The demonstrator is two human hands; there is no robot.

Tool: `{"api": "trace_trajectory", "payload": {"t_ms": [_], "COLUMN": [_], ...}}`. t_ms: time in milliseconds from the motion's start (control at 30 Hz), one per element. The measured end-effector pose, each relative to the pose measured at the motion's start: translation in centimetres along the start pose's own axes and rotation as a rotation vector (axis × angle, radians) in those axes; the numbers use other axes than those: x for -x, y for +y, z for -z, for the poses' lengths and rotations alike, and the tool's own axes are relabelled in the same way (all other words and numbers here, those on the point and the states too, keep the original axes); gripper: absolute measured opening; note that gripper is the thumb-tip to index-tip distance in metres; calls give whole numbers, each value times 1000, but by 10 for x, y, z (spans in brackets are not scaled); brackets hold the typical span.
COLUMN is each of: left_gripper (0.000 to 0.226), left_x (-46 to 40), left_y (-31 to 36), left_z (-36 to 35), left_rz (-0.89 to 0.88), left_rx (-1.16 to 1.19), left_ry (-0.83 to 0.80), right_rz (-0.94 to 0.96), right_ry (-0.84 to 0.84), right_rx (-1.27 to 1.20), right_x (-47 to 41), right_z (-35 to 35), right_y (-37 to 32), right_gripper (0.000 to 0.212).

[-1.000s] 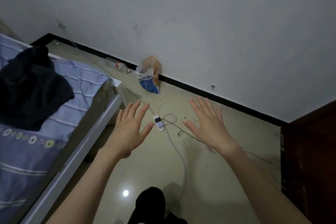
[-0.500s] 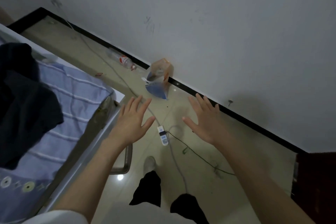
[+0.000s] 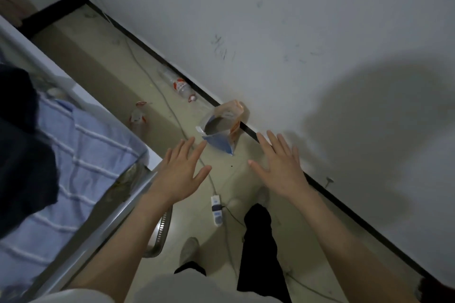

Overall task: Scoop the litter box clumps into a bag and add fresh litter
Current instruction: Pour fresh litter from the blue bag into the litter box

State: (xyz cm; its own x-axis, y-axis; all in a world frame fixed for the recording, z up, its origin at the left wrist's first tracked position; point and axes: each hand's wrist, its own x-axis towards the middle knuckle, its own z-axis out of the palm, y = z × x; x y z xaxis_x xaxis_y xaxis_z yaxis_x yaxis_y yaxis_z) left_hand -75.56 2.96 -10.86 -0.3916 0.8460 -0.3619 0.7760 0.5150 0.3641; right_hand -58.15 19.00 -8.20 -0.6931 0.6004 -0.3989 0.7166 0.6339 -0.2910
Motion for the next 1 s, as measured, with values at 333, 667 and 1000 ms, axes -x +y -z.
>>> {"api": "trace_trajectory", "payload": {"t_ms": [333, 667, 1000], "left_gripper": [63, 71, 7], "left_x": [-165, -322, -389], "left_y": [21, -92, -170], "left_z": [-53, -185, -270], "left_rz": [347, 1079, 1142], "left_rx": [336, 1388, 1815], "left_ry": [-3, 117, 55], "right_rz": [177, -83, -383], "right_ry": [-236, -329, -191], "right_rx": [64, -330, -586], "right_x": [-196, -408, -504], "right_z": [22, -121, -221], "right_y": [96, 114, 125], "right_gripper": [68, 53, 31]}}
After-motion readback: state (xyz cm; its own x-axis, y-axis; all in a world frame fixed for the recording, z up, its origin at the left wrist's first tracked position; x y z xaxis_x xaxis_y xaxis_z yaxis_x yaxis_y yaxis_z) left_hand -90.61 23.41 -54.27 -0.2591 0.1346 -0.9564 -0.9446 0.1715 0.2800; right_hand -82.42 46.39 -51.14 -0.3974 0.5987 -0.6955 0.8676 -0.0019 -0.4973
